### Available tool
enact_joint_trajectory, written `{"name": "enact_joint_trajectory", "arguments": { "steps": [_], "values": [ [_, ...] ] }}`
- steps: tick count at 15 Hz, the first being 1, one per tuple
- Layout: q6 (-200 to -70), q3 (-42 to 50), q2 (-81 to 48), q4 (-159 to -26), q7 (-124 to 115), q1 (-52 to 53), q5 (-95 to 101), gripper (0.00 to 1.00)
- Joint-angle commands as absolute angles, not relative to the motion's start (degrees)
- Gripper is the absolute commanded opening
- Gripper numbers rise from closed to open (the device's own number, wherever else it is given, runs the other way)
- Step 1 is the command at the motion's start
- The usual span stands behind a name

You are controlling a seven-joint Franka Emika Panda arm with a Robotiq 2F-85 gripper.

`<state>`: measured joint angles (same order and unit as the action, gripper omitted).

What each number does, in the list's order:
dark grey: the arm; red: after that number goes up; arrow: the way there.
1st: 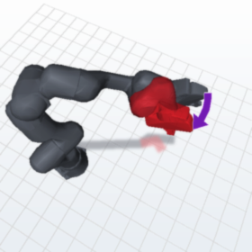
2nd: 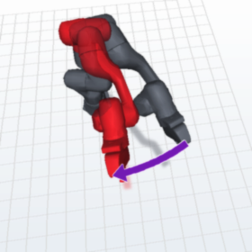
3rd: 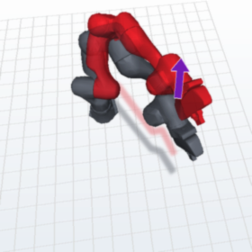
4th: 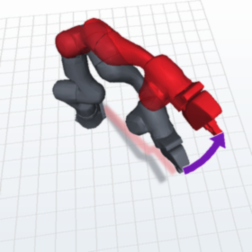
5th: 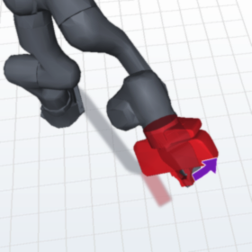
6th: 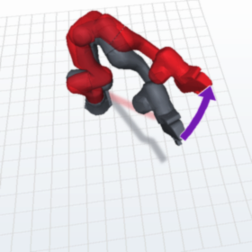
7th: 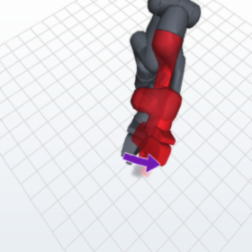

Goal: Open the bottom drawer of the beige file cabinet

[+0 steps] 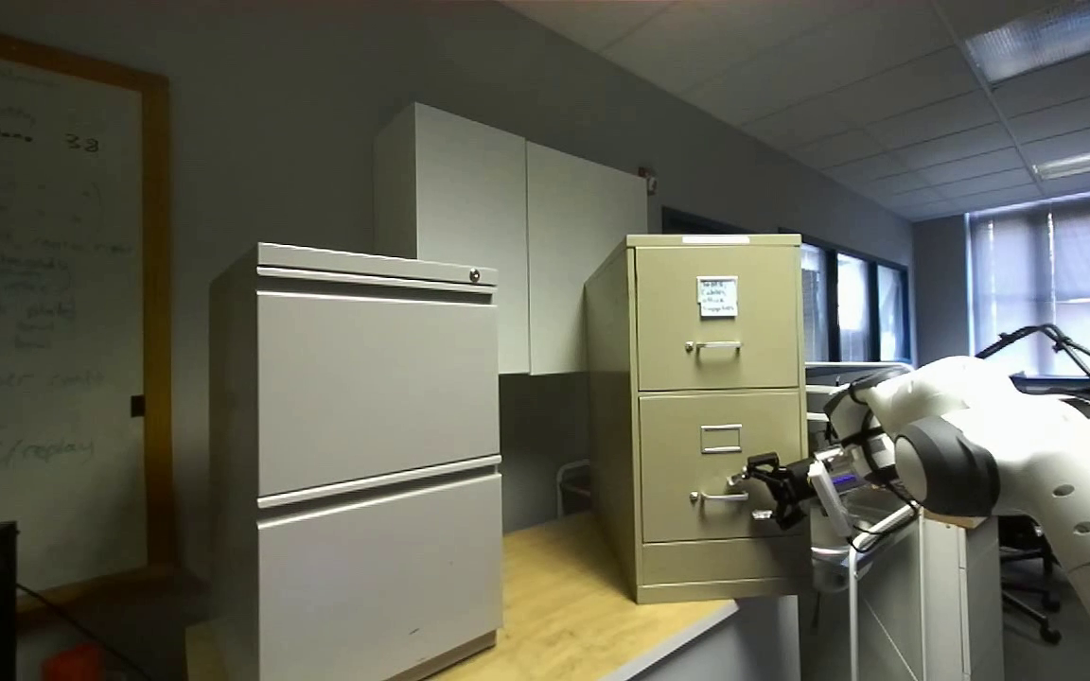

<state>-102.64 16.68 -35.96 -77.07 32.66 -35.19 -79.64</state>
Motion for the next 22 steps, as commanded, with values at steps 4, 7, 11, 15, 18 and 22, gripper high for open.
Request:
{"name": "enact_joint_trajectory", "arguments": {
  "steps": [4, 7, 11, 15, 18, 22],
  "values": [
    [-103.9, 15.0, -38.3, -74.1, 30.3, -35.1, -76.8, 0.63],
    [-104.1, 15.3, -37.3, -74.6, 30.2, -34.9, -76.0, 0.4],
    [-104.8, 16.2, -34.7, -76.0, 27.9, -33.9, -72.7, 0.09],
    [-106.3, 18.8, -31.3, -79.1, 24.8, -30.5, -67.5, 0.03],
    [-107.2, 20.1, -28.1, -83.6, 24.1, -27.9, -61.8, 0.0],
    [-108.0, 20.4, -24.3, -90.8, 27.7, -26.0, -57.6, 0.0]
  ]
}}
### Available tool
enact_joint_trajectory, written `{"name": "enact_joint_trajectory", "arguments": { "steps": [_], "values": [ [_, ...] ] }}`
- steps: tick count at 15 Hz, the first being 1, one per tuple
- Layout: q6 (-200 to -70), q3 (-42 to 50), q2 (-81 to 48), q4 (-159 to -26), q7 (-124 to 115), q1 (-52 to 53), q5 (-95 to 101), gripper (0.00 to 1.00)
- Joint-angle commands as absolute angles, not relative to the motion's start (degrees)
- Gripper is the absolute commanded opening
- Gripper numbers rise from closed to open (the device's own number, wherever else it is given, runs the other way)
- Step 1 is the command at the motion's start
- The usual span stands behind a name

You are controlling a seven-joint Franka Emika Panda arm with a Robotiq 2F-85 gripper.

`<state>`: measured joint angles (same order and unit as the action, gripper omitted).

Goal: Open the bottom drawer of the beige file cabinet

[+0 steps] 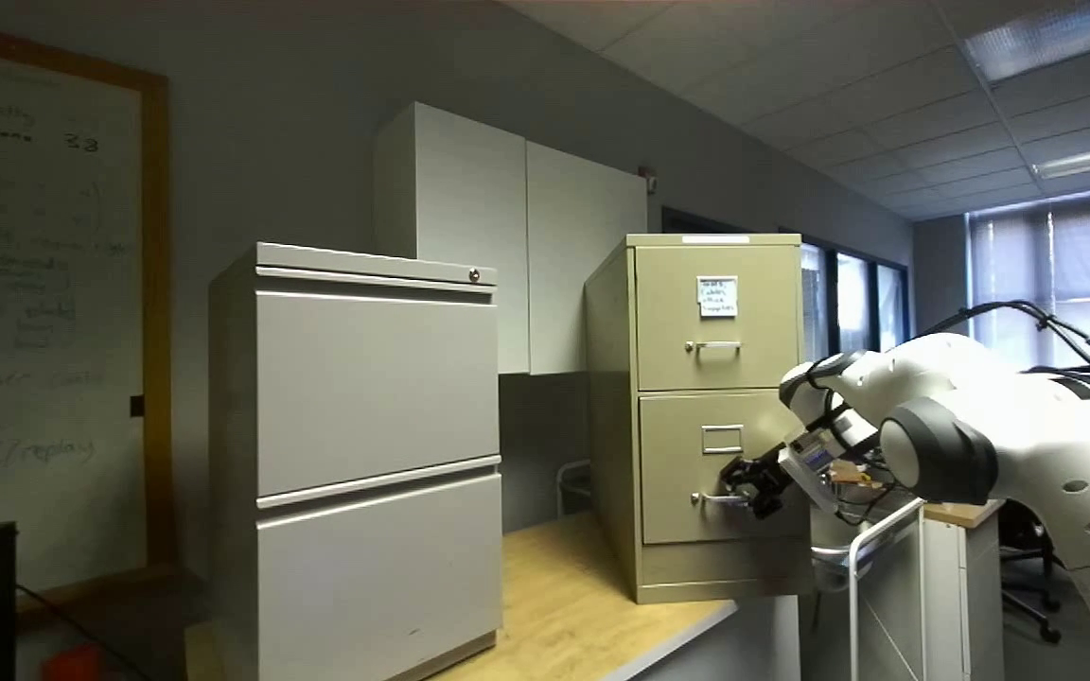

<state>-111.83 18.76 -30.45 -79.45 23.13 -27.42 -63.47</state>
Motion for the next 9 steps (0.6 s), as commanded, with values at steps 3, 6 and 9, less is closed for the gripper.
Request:
{"name": "enact_joint_trajectory", "arguments": {
  "steps": [3, 6, 9],
  "values": [
    [-108.2, 20.3, -21.6, -95.2, 28.3, -26.0, -57.4, 0.0],
    [-108.3, 18.6, -18.5, -99.7, 28.0, -27.6, -56.0, 0.0],
    [-108.5, 19.1, -14.8, -105.2, 28.9, -27.5, -55.9, 0.0]
  ]
}}
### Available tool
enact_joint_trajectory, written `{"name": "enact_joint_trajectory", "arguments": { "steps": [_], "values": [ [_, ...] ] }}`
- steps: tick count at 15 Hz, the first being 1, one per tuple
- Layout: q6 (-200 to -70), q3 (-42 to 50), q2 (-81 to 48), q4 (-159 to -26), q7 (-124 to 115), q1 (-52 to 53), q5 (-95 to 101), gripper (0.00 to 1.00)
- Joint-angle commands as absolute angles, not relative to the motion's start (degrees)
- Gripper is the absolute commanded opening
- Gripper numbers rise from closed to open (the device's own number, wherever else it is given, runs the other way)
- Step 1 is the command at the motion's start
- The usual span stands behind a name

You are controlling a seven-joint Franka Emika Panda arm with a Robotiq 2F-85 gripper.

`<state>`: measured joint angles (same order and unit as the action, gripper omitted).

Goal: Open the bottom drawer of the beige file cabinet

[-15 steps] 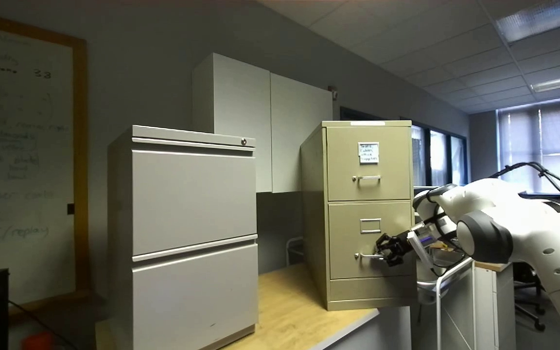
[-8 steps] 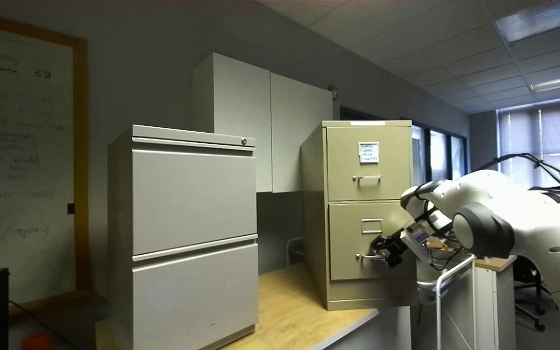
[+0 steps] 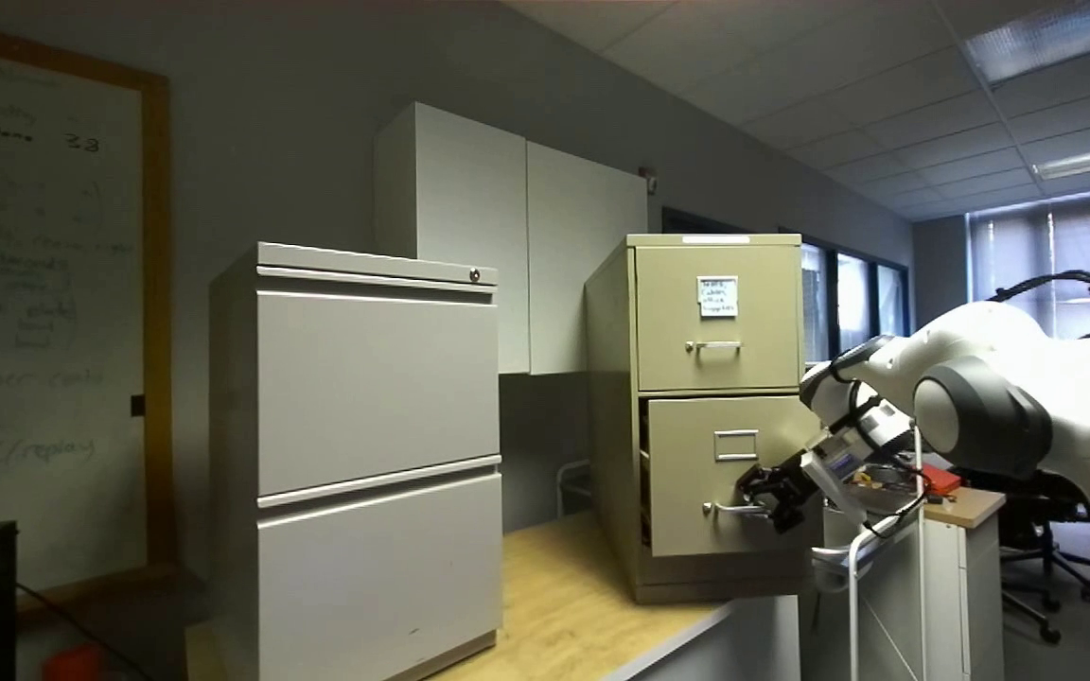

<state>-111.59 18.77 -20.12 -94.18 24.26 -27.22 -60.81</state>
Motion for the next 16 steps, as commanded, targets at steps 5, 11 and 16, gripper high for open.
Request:
{"name": "enact_joint_trajectory", "arguments": {
  "steps": [5, 11, 16],
  "values": [
    [-109.9, 20.2, -7.9, -115.3, 32.7, -26.9, -55.9, 0.0],
    [-111.1, 21.7, -0.1, -125.8, 36.4, -26.3, -55.0, 0.0],
    [-111.3, 22.8, 3.8, -130.3, 37.2, -26.1, -53.9, 0.0]
  ]
}}
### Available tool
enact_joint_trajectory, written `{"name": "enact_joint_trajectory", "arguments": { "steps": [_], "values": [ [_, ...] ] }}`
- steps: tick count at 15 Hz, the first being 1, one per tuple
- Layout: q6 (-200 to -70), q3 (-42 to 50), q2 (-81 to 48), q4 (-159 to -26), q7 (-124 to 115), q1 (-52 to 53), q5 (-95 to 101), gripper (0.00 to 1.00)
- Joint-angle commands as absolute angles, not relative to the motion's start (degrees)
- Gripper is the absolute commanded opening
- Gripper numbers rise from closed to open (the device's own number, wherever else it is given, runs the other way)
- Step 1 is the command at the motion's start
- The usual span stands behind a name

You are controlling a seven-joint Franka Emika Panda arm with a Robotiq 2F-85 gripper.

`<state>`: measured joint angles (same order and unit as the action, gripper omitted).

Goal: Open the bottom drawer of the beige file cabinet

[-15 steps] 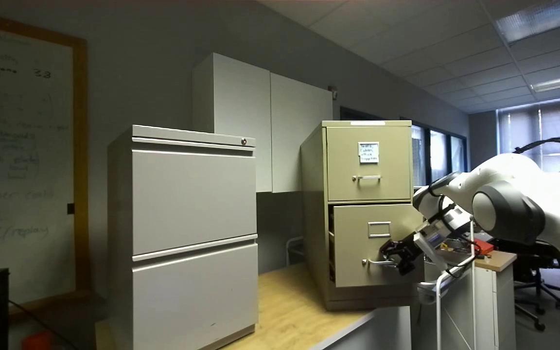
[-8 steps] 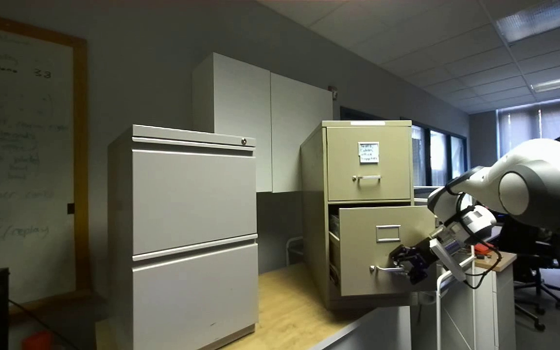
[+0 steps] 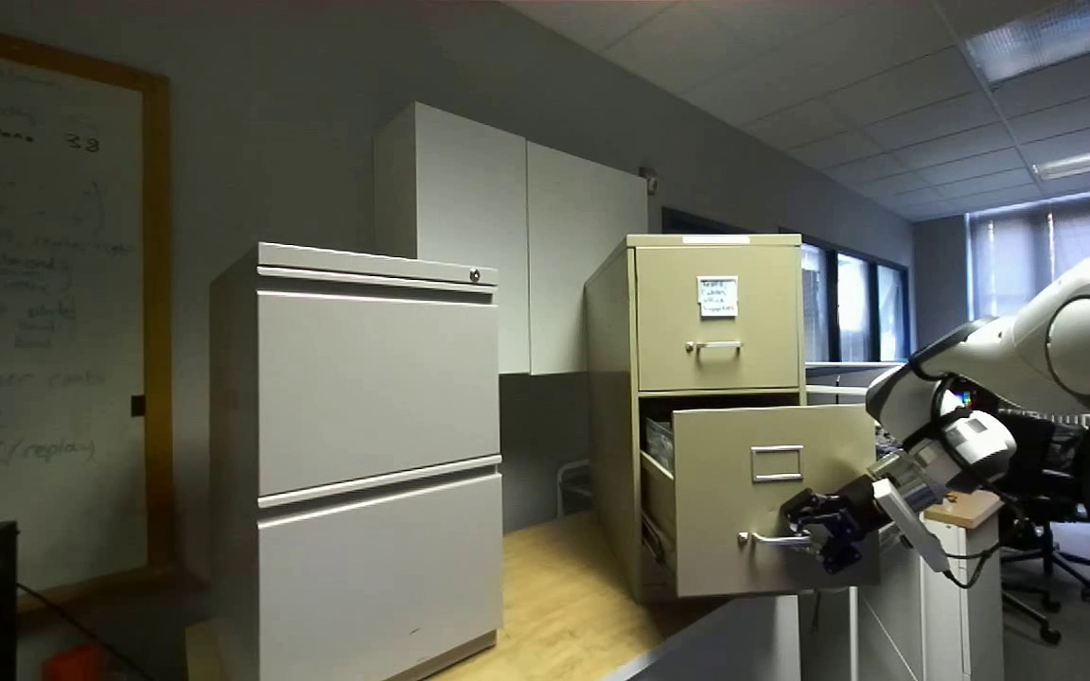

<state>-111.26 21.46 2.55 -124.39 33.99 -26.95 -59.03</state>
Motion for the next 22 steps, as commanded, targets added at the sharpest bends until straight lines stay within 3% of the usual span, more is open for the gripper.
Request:
{"name": "enact_joint_trajectory", "arguments": {
  "steps": [1, 3, 4, 7, 15, 22],
  "values": [
    [-111.3, 23.0, 4.4, -130.9, 37.1, -26.1, -53.7, 0.0],
    [-111.3, 23.4, 5.3, -131.8, 37.0, -25.9, -53.3, 0.0],
    [-111.3, 23.6, 5.7, -132.2, 37.0, -25.9, -53.1, 0.25],
    [-111.5, 23.9, 6.5, -132.9, 36.8, -25.8, -52.0, 0.37],
    [-114.6, 24.6, 8.8, -135.1, 39.2, -25.5, -53.4, 1.0],
    [-120.0, 24.1, 15.9, -138.6, 41.6, -24.9, -53.4, 1.0]
  ]
}}
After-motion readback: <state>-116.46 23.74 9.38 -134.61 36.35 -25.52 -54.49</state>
